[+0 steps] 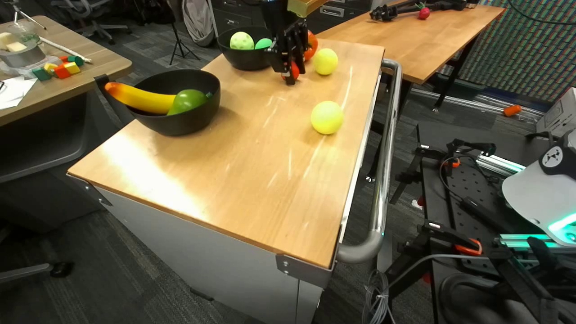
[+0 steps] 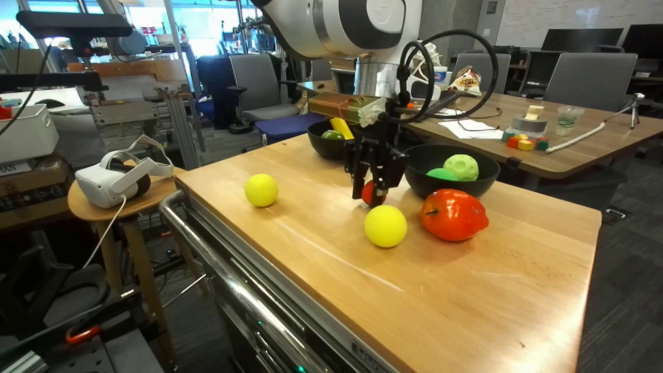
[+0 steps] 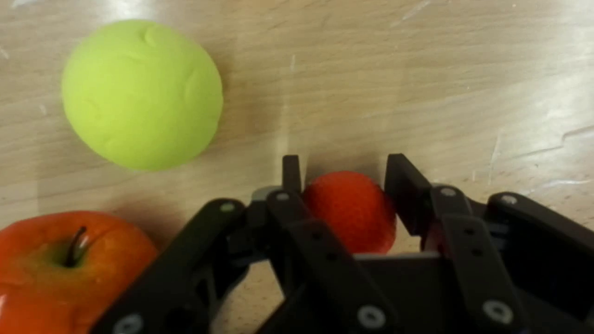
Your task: Put the fruits in the bowls one by one then move the apple to the left
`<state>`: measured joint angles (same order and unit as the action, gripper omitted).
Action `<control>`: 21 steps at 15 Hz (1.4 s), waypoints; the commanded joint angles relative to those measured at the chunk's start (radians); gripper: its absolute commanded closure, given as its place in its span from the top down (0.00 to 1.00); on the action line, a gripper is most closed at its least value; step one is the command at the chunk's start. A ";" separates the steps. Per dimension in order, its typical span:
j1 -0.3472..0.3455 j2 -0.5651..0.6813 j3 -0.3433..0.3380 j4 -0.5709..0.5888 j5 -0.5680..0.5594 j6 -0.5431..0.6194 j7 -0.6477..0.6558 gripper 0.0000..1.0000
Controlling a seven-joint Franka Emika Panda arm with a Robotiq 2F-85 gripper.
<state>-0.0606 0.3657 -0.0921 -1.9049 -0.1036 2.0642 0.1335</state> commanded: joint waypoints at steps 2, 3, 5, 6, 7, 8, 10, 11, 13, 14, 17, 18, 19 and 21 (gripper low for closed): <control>0.050 -0.074 0.034 0.075 -0.048 -0.004 -0.038 0.23; 0.071 -0.083 0.041 0.100 -0.078 -0.012 -0.028 0.23; 0.110 -0.082 0.065 0.180 -0.128 -0.018 -0.026 0.23; 0.128 -0.071 0.083 0.228 -0.138 -0.014 -0.037 0.23; 0.142 -0.041 0.098 0.278 -0.145 0.005 -0.053 0.23; 0.151 -0.016 0.110 0.314 -0.150 0.032 -0.074 0.23; 0.162 0.054 0.131 0.385 -0.132 0.064 -0.122 0.23; 0.163 0.090 0.136 0.411 -0.123 0.074 -0.142 0.23; 0.161 0.165 0.136 0.460 -0.115 0.068 -0.169 0.23; 0.158 0.196 0.135 0.480 -0.109 0.061 -0.181 0.23; 0.140 0.265 0.144 0.536 -0.069 0.020 -0.222 0.62; 0.127 0.269 0.154 0.548 -0.039 -0.006 -0.242 0.74; 0.117 0.261 0.161 0.556 -0.015 -0.041 -0.267 0.81; 0.093 0.204 0.170 0.549 0.041 -0.103 -0.301 0.97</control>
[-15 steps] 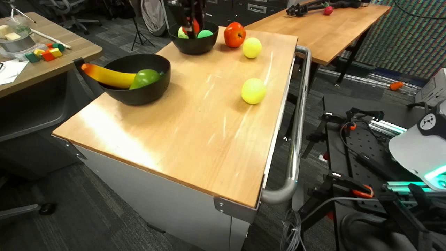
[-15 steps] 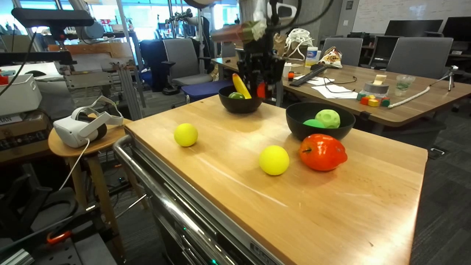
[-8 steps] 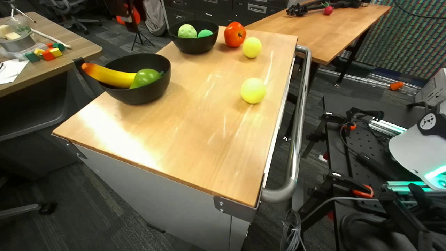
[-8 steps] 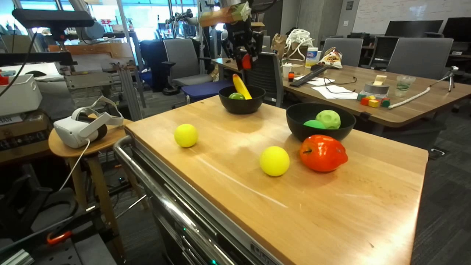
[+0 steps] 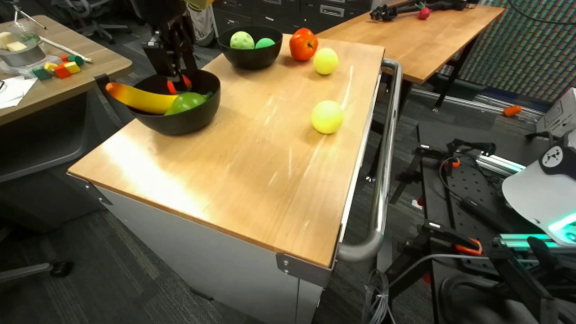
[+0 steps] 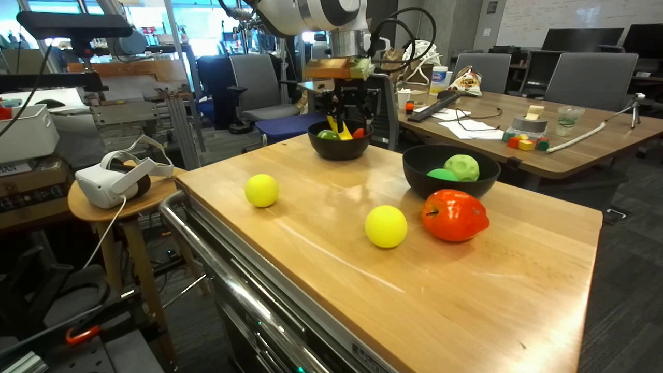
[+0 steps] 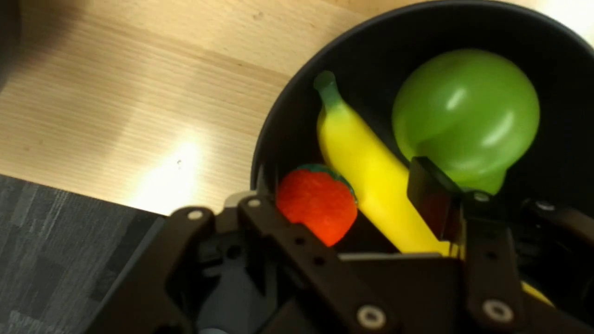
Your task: Put the fruits in the bowls one by one then move the apple to the left
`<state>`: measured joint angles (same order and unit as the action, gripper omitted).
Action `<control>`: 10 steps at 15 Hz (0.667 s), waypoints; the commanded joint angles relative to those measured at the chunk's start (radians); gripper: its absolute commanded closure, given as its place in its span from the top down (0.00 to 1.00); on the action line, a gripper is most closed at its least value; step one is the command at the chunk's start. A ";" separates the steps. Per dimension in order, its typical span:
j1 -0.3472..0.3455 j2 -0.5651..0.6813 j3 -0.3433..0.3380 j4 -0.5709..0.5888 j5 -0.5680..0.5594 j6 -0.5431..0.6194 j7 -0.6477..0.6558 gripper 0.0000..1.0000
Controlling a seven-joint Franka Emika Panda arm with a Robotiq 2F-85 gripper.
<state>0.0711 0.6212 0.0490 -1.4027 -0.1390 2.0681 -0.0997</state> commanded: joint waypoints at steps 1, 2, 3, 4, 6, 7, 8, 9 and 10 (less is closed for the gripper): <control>-0.048 -0.080 0.030 0.046 0.098 -0.134 -0.076 1.00; -0.056 -0.129 0.028 0.028 0.118 -0.153 -0.079 1.00; -0.063 -0.168 0.027 0.014 0.135 -0.164 -0.078 1.00; -0.067 -0.221 0.021 -0.023 0.147 -0.174 -0.071 1.00; -0.073 -0.323 0.008 -0.081 0.160 -0.220 -0.047 1.00; -0.075 -0.379 -0.001 -0.127 0.160 -0.243 -0.026 1.00; -0.087 -0.435 -0.001 -0.188 0.186 -0.263 -0.025 1.00; -0.090 -0.482 -0.008 -0.237 0.202 -0.285 -0.011 1.00; -0.090 -0.519 -0.018 -0.284 0.200 -0.313 0.009 1.00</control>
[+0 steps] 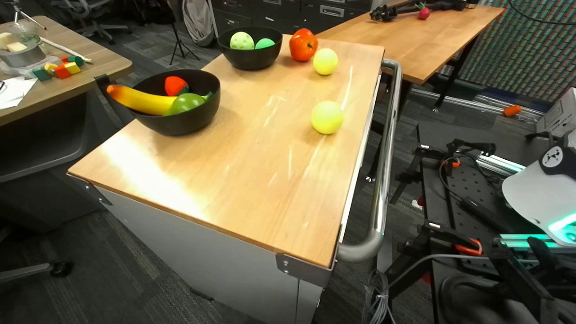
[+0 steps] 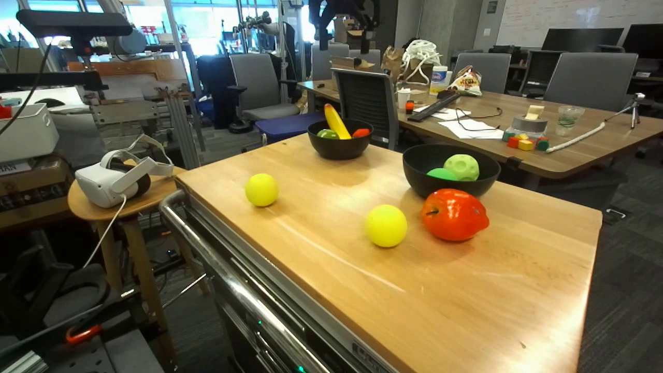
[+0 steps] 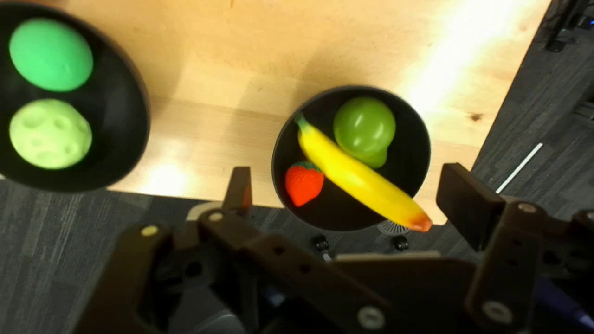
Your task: Put the fruits in the bowls one by one then move the apple to the left
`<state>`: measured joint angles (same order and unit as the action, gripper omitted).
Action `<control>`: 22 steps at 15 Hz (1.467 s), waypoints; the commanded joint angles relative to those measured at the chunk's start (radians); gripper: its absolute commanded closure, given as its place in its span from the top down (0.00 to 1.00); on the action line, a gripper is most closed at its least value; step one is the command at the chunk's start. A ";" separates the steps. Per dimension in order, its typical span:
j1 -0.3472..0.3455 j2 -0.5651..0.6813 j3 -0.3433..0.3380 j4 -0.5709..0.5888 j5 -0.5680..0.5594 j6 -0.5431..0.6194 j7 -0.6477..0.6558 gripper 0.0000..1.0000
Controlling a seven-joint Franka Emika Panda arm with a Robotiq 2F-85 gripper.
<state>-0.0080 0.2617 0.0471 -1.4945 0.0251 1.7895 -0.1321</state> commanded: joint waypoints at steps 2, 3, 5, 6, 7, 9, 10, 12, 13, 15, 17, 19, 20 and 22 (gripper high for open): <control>-0.001 -0.092 -0.023 -0.102 0.003 -0.041 0.037 1.00; -0.002 -0.130 -0.033 -0.153 -0.001 -0.041 0.054 1.00; -0.004 -0.170 -0.043 -0.210 -0.001 -0.040 0.065 1.00; -0.004 -0.175 -0.044 -0.219 -0.001 -0.041 0.068 1.00; 0.004 -0.190 -0.039 -0.259 -0.024 -0.025 0.083 1.00; 0.012 -0.235 -0.026 -0.363 0.018 0.020 0.065 1.00; 0.016 -0.262 -0.018 -0.421 0.049 0.028 0.052 1.00; 0.027 -0.310 -0.003 -0.524 0.089 0.048 0.047 1.00; 0.035 -0.342 0.003 -0.581 0.099 0.066 0.054 1.00; 0.049 -0.394 0.012 -0.681 0.119 0.100 0.061 1.00; 0.060 -0.447 0.019 -0.781 0.095 0.132 0.089 1.00; 0.067 -0.491 0.026 -0.861 0.078 0.140 0.122 1.00; 0.068 -0.505 0.030 -0.898 0.068 0.148 0.139 1.00; 0.068 -0.523 0.038 -0.963 0.051 0.196 0.162 1.00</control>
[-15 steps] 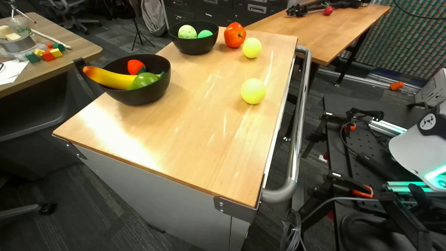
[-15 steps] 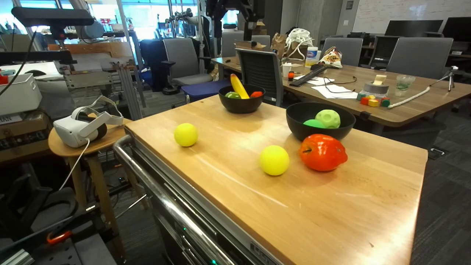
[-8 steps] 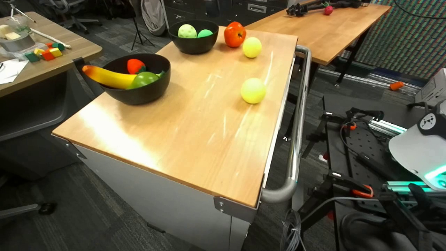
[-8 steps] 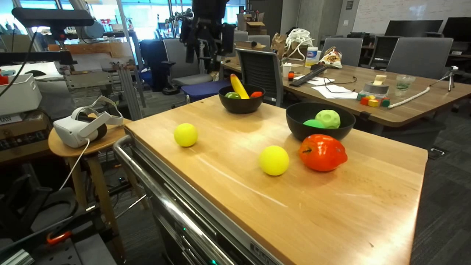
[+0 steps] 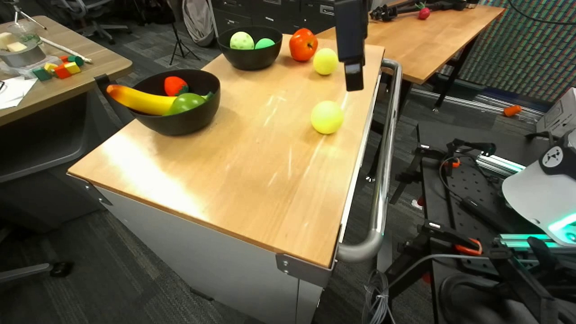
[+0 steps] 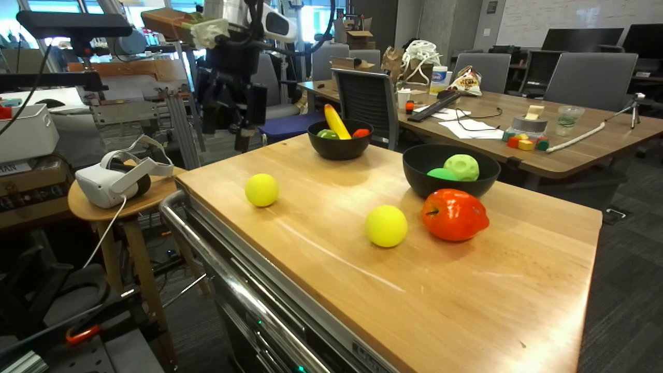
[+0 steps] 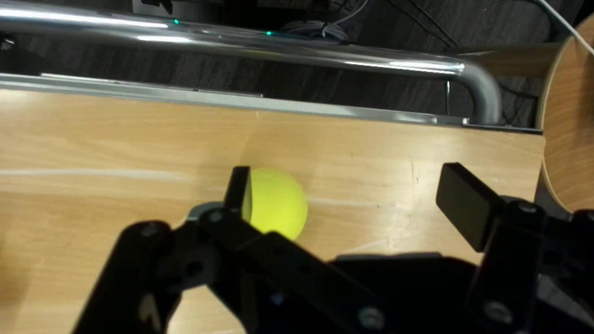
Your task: Put the fruits in the bowls one by one then move the apple to the left
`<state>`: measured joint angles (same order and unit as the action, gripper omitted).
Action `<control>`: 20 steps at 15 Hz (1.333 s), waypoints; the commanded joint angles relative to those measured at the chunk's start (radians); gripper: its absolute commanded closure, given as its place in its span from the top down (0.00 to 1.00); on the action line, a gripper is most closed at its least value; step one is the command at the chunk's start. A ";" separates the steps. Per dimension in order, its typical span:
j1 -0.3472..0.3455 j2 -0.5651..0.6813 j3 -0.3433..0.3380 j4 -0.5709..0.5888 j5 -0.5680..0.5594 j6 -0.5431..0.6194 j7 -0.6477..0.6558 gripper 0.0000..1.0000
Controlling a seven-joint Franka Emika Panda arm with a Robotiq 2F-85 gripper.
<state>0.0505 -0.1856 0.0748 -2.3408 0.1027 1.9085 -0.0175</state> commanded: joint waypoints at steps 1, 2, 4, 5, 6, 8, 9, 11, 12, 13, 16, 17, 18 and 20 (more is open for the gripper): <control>0.009 -0.078 0.014 -0.145 -0.038 0.108 0.054 1.00; 0.009 -0.078 0.019 -0.172 -0.057 0.156 0.057 1.00; 0.003 -0.065 0.034 -0.211 -0.147 0.257 0.080 1.00; 0.001 -0.053 0.035 -0.225 -0.177 0.304 0.089 1.00; -0.003 -0.037 0.034 -0.232 -0.210 0.341 0.100 1.00; -0.009 -0.009 0.026 -0.241 -0.248 0.409 0.116 1.00; -0.011 0.004 0.024 -0.241 -0.264 0.436 0.124 1.00; -0.013 0.041 0.012 -0.230 -0.262 0.480 0.120 1.00; -0.012 0.059 0.004 -0.225 -0.241 0.499 0.106 1.00; -0.013 0.075 -0.001 -0.220 -0.232 0.515 0.098 1.00; -0.011 0.125 -0.016 -0.205 -0.212 0.547 0.079 0.74; -0.010 0.136 -0.019 -0.201 -0.209 0.553 0.076 0.66; -0.010 0.145 -0.021 -0.194 -0.204 0.557 0.071 0.58; -0.009 0.161 -0.024 -0.176 -0.189 0.555 0.059 0.42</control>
<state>0.0423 -0.0542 0.0582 -2.5571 -0.1240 2.4501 0.0829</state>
